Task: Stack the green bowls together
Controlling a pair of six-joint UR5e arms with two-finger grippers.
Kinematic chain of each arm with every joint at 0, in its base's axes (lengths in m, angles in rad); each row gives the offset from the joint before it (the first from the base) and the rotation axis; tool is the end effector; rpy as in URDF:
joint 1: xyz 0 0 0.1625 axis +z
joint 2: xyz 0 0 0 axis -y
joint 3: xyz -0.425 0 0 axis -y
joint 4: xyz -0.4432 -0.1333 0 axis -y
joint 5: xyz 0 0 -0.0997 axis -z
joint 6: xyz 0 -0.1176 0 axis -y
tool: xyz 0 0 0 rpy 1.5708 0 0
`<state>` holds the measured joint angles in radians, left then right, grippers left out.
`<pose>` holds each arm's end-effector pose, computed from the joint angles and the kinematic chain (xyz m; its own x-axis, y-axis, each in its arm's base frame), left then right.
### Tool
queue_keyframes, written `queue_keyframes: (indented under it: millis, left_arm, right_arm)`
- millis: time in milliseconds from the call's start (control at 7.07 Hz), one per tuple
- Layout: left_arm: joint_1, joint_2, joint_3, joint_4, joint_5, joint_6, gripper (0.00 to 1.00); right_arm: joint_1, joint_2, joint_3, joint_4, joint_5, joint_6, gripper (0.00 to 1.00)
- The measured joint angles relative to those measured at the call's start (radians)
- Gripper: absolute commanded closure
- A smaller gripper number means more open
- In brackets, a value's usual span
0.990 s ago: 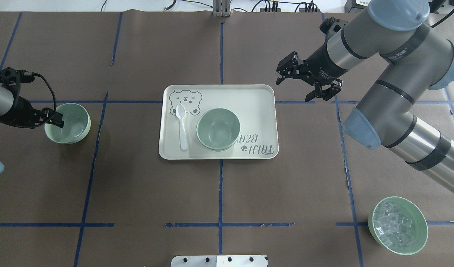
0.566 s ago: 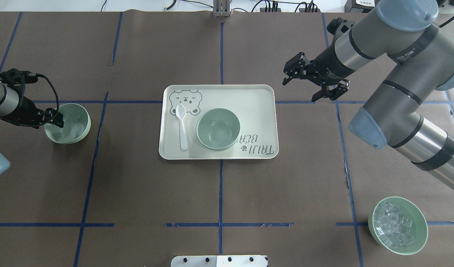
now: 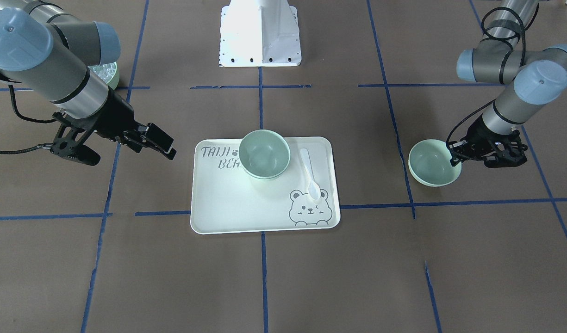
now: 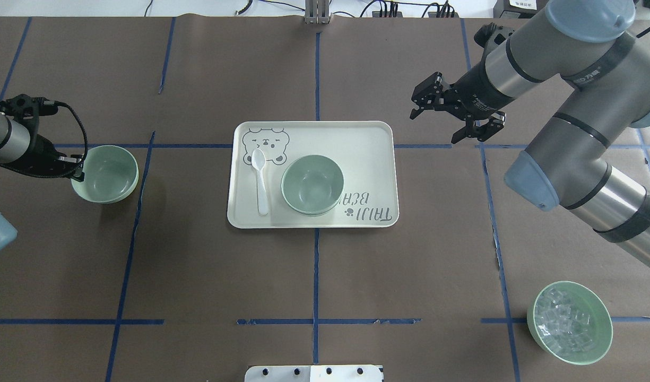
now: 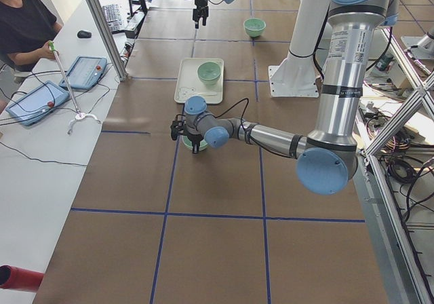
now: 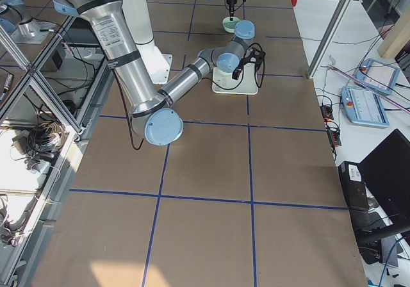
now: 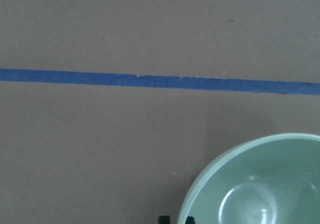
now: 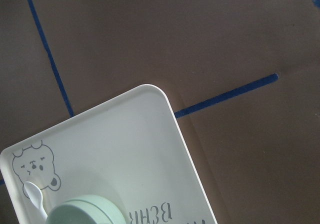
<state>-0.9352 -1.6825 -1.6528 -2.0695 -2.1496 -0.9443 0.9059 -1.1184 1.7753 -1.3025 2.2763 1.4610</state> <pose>0.3137 -0.5414 0.5117 0.6436 -0.0456 -0.7640 0.1099 0.9934 0.0332 -0.3674 -0.5611 0.2483 0.3996 0.3745 0.8367 -0.2372 0.9239 -0.3003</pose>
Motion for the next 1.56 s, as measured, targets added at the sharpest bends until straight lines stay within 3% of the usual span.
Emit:
queue_keyframes:
  millis: [141,424,848,1131,1556]
  left_arm:
    - [0.001,-0.058,-0.033,0.043,-0.019,-0.062,1.0]
    - [0.052,-0.3,-0.046,0.208,-0.036,-0.251,1.0]
    - [0.182,-0.545,0.027,0.276,0.002,-0.431,1.0]
    - [0.263,-0.596,0.058,0.283,0.103,-0.448,1.0]
    - [0.303,-0.605,0.058,0.294,0.142,-0.45,1.0]
  right_arm:
    - [0.014,-0.025,0.002,-0.001,0.0,-0.039,0.0]
    - [0.049,-0.098,0.002,-0.001,0.0,-0.193,0.0]
    - [0.088,-0.154,-0.005,-0.001,0.001,-0.305,0.0]
    - [0.107,-0.189,-0.006,-0.003,0.001,-0.389,0.0]
    - [0.109,-0.195,-0.011,-0.006,0.0,-0.414,0.0]
